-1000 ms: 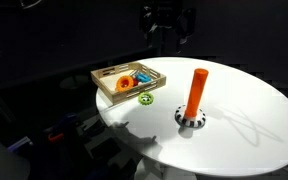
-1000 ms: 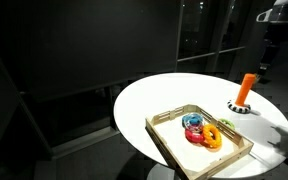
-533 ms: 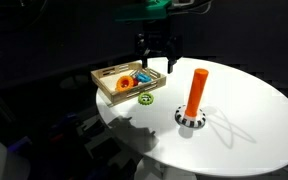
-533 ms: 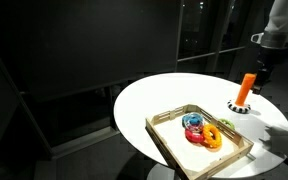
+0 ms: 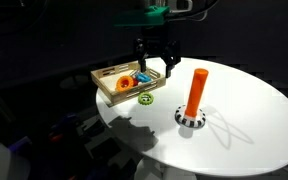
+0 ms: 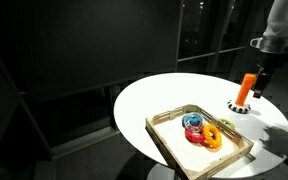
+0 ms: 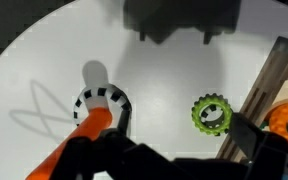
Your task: Put the green object inside the box
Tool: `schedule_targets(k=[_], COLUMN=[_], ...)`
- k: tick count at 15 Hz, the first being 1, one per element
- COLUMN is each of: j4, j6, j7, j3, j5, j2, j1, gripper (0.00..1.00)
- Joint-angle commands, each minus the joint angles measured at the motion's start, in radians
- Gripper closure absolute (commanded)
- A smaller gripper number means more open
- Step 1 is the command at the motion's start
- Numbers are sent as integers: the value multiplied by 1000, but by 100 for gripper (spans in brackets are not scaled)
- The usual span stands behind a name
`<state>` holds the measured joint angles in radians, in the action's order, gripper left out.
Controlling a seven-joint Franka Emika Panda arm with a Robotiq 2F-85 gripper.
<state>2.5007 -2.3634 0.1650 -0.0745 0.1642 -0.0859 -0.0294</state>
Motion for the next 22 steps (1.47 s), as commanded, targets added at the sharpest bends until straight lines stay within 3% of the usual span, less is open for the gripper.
schedule_targets(k=[1,10,16,22], j4=[-14,-34,-68,-103], j6=[-5,-192,-323,-368], j7=[-10,-40,-126,-138], j3=[9,45,16,-7], j5=[8,38,148,154], j2=[45,259,356,421], j1=[-8,25,56,66], gripper=[0,0,0,0])
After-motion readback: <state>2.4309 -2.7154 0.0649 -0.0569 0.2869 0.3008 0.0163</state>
